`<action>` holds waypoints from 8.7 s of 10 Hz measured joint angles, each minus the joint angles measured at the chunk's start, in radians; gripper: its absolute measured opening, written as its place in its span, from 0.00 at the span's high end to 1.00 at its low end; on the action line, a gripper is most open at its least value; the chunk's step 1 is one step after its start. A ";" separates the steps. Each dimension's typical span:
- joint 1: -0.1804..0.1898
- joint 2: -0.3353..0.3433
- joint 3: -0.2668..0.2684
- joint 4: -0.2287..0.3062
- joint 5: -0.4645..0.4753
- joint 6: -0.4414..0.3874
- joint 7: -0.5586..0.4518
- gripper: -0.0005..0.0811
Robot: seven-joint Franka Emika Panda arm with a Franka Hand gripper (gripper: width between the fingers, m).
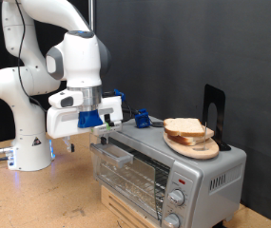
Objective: Make a piece of toast with the oven
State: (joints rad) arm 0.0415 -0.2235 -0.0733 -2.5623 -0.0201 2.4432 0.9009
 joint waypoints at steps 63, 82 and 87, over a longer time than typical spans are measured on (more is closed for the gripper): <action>-0.152 0.482 -0.078 0.156 -0.169 0.355 0.005 0.00; -0.187 -0.111 0.098 0.091 0.626 -0.228 -0.812 0.00; -0.145 -0.181 0.174 0.116 0.596 -0.241 -0.812 0.00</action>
State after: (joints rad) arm -0.1034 -0.4044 0.1004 -2.4462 0.5763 2.2020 0.0891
